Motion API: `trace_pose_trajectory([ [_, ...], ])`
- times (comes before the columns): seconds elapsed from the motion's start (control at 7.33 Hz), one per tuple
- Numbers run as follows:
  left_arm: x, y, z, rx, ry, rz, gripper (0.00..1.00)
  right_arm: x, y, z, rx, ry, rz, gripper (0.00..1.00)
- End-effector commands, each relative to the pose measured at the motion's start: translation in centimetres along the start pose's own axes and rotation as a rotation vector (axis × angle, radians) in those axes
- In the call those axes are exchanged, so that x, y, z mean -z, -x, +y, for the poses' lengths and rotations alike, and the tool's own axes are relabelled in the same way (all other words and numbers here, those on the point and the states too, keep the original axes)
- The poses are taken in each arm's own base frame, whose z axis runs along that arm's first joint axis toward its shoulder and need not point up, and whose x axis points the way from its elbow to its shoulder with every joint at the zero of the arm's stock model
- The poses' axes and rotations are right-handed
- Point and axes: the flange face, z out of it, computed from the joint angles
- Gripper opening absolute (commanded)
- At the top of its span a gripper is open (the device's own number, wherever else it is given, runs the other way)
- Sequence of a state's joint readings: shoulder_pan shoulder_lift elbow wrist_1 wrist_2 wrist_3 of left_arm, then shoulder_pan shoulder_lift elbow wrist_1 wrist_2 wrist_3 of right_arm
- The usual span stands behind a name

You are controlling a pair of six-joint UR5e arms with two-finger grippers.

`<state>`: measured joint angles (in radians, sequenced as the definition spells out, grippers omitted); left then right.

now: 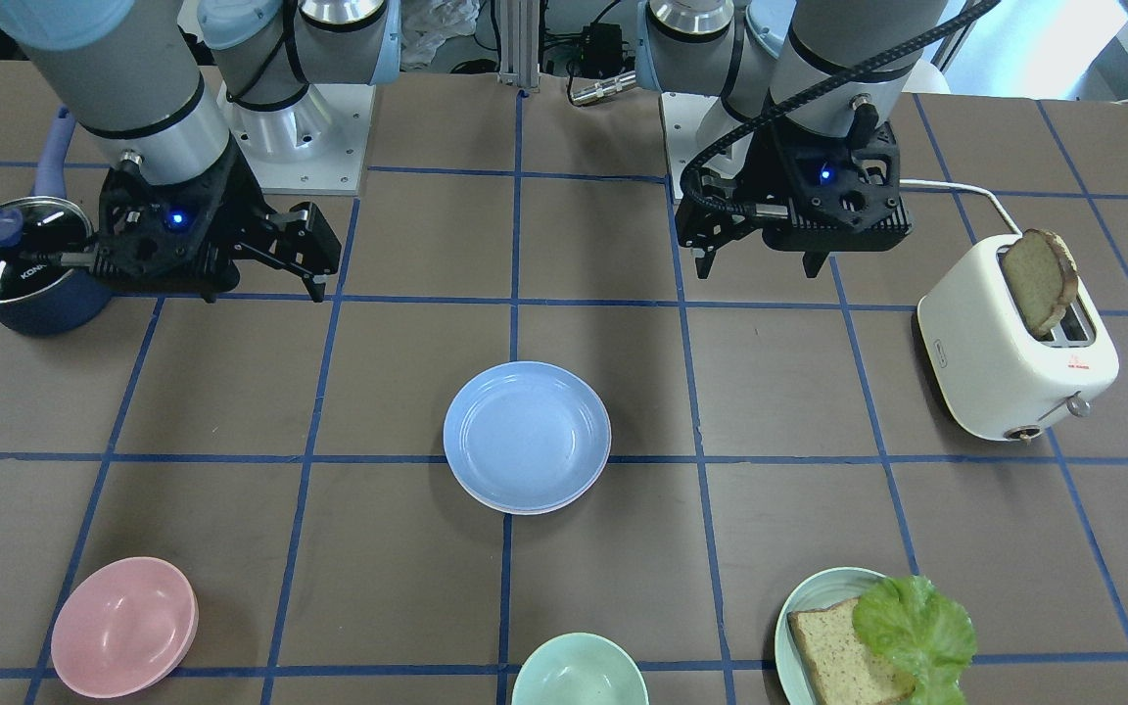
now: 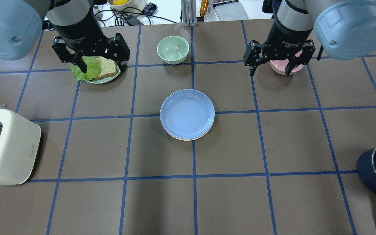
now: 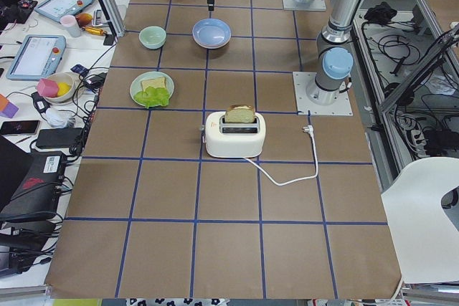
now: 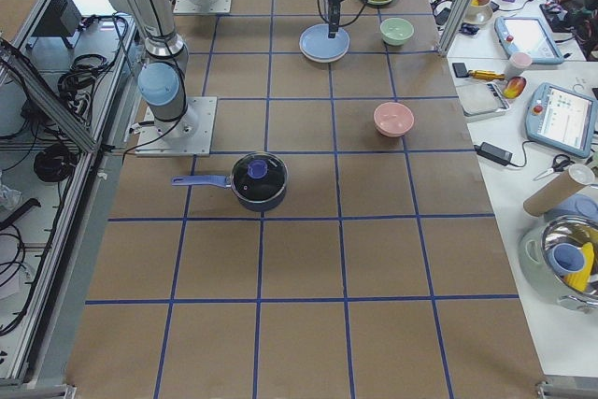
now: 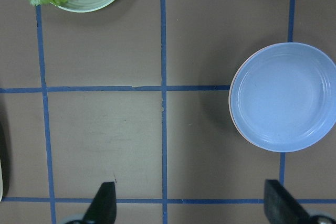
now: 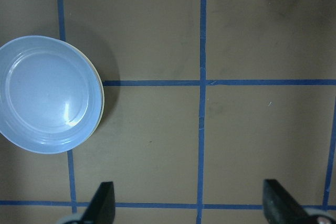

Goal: Stack three plates with pink and blue

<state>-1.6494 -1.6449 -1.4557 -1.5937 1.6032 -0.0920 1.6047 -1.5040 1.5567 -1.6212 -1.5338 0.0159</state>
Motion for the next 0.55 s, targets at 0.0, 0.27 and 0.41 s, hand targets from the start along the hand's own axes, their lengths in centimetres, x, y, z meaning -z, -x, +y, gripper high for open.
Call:
trace_pose_trajectory([
  [0.0,0.1,1.2,0.0,0.023,0.01,0.001,1.0,1.7,-0.7,1.5,0.068,0.0,0.005,1.0],
  [0.27,0.0,1.6,0.3,0.036,0.05,0.002,1.0,3.2,-0.8,2.3,0.086,-0.027,0.018,1.0],
  [0.41,0.0,1.9,0.4,0.038,0.059,-0.003,1.0,3.0,-0.9,2.1,0.083,-0.028,0.017,1.0],
])
